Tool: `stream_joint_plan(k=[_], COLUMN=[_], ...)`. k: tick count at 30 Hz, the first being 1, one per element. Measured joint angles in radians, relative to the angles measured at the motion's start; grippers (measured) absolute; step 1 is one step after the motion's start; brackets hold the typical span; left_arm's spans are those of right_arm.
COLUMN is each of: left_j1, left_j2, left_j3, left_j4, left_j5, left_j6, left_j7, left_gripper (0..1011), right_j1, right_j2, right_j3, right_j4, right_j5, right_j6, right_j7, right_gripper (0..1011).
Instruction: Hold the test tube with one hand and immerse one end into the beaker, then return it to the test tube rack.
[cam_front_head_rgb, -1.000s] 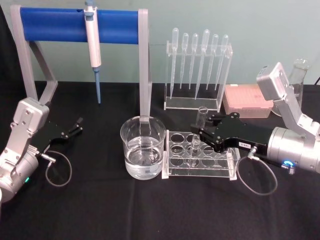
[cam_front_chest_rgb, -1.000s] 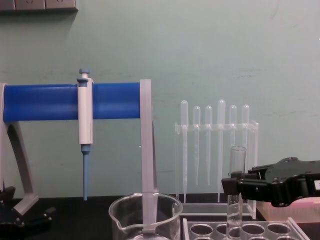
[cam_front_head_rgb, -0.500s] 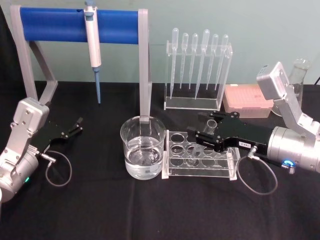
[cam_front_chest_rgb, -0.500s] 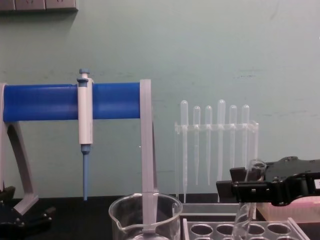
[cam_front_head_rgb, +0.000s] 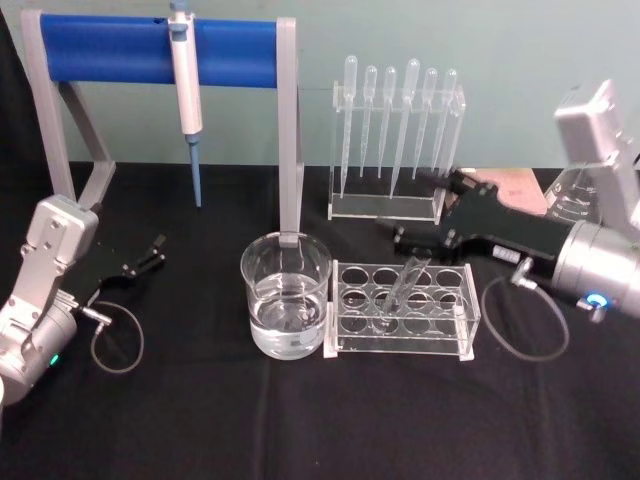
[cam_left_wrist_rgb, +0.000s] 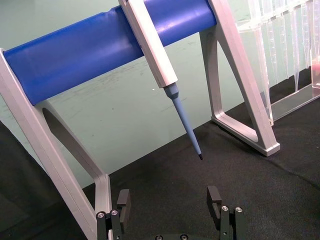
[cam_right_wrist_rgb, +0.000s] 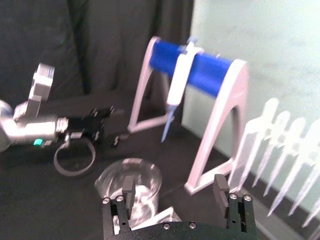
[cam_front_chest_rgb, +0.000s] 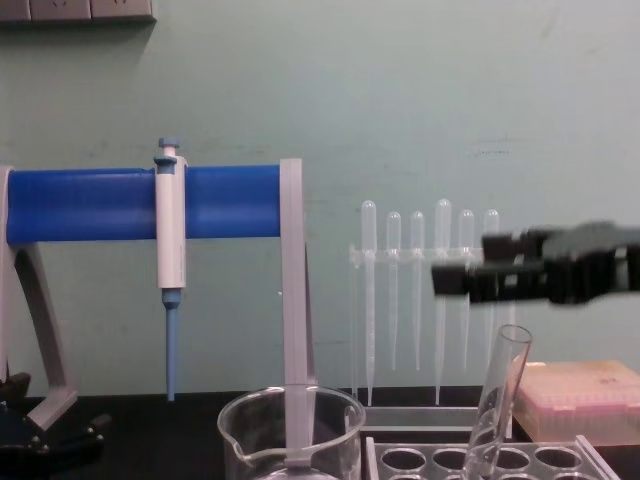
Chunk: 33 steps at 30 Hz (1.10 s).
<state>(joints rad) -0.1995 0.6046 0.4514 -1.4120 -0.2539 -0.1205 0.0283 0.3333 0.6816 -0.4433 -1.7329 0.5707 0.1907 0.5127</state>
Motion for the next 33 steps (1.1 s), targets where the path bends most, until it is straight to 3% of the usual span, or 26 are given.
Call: stream_joint_plan(k=[1, 9, 12, 15, 19, 26, 33], left_j1=[0.0, 0.0, 0.0, 0.0, 0.0, 0.0, 0.0], left_j2=[0.0, 0.0, 0.0, 0.0, 0.0, 0.0, 0.0], left_j3=[0.0, 0.0, 0.0, 0.0, 0.0, 0.0, 0.0], left_j4=[0.0, 0.0, 0.0, 0.0, 0.0, 0.0, 0.0], left_j5=[0.0, 0.0, 0.0, 0.0, 0.0, 0.0, 0.0], left_j6=[0.0, 0.0, 0.0, 0.0, 0.0, 0.0, 0.0], left_j7=[0.0, 0.0, 0.0, 0.0, 0.0, 0.0, 0.0], left_gripper=[1000, 1000, 1000, 1000, 1000, 1000, 1000], right_j1=[-0.005, -0.075, -0.107, -0.141, -0.165, -0.18, -0.185], right_j2=[0.0, -0.04, -0.079, -0.131, -0.185, -0.248, -0.275], right_j3=[0.008, 0.102, 0.131, 0.154, 0.163, 0.17, 0.177], right_j4=[-0.008, -0.06, -0.056, -0.021, 0.032, 0.115, 0.156], right_j5=[0.003, -0.007, -0.05, -0.123, -0.198, -0.272, -0.29], right_j6=[-0.002, -0.035, -0.071, -0.129, -0.2, -0.278, -0.297], right_j7=[-0.01, -0.176, -0.274, -0.389, -0.486, -0.56, -0.564], right_gripper=[1004, 1004, 1004, 1004, 1004, 1004, 1004])
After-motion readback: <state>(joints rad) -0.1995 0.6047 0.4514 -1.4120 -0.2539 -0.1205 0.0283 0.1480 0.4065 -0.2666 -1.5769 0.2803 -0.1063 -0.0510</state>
